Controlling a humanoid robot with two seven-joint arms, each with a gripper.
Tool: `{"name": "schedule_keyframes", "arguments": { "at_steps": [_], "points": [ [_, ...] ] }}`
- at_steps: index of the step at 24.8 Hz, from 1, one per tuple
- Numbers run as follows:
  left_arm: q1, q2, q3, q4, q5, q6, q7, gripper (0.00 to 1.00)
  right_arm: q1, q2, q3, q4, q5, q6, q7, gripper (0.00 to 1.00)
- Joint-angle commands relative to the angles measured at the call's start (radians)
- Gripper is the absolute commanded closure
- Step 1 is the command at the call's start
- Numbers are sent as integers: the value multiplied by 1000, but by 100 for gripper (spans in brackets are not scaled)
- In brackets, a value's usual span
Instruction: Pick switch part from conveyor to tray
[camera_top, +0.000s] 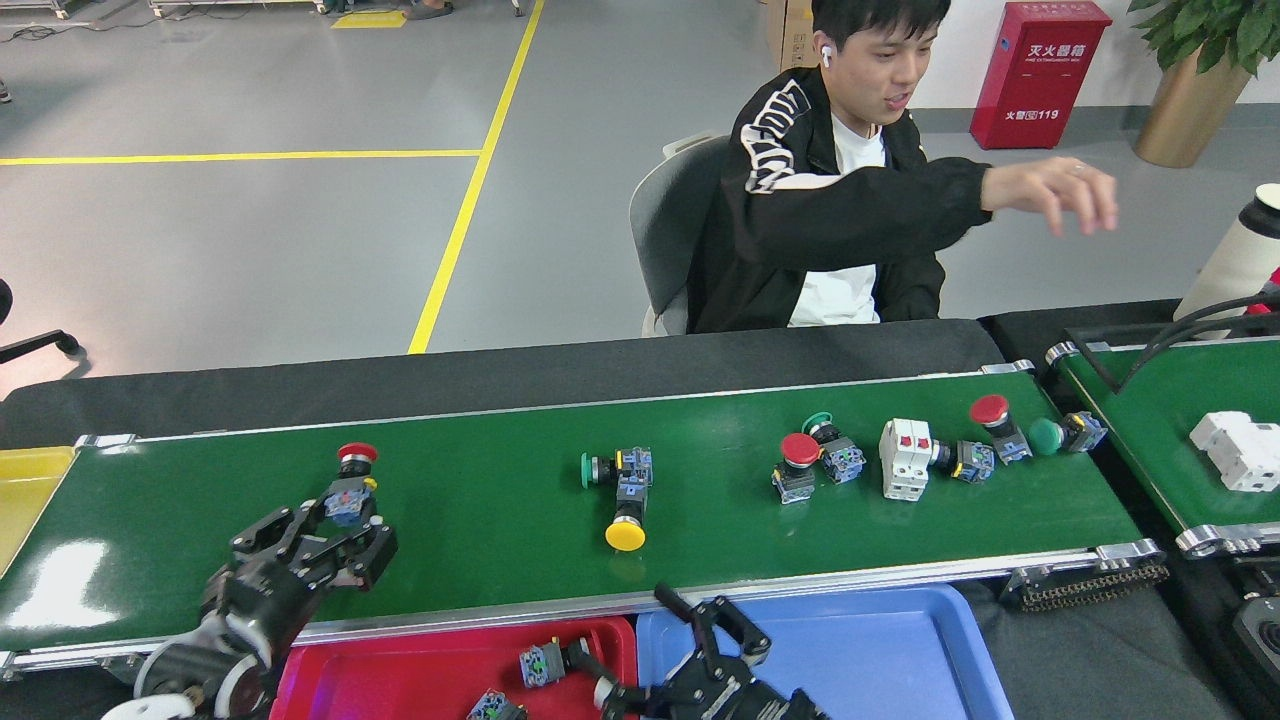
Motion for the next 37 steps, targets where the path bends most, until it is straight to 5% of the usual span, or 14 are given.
{"name": "schedule_keyframes", "arguments": {
  "at_steps": [1,6,7,10,14,18,22,26,28,29,30,33,37],
  "points": [
    [54,1,17,-77,16,-123,11,92,0,-12,-67,-21,-3,67,-10,1],
    [221,32,-18,-130,-46,-206,106,90,162,-21,-170,-114,-3,67,-22,2],
    [230,37,-20,-130,-69,-206,122,82,190,-23,-172,-114,-3,67,-33,2],
    [233,37,-8,-126,-70,-206,133,0,193,-33,-170,-108,3,69,-39,2],
    [232,32,2,-126,-69,-206,131,1,50,-21,-138,-31,24,84,-27,4],
    [229,9,28,-130,-59,-206,129,1,-152,-9,11,153,54,184,9,4],
    [178,-120,158,-121,-55,-206,48,2,-333,36,135,392,47,243,7,3],
    [129,-178,181,-118,-49,-44,-72,2,-421,70,166,539,43,240,-2,4],
    [109,-186,177,-120,-53,-33,-73,2,-432,70,174,550,29,237,-19,26],
    [97,-187,173,-123,-55,-34,-75,2,-435,70,180,555,15,237,-27,60],
    [91,-189,160,-127,-56,-36,-75,2,-436,70,186,555,9,236,-28,76],
    [64,-187,15,-132,-59,-30,-76,3,-456,68,204,581,4,188,-25,92],
    [-15,-195,-144,-109,-133,81,-76,3,-465,68,207,587,1,156,-28,95]
  ]
}}
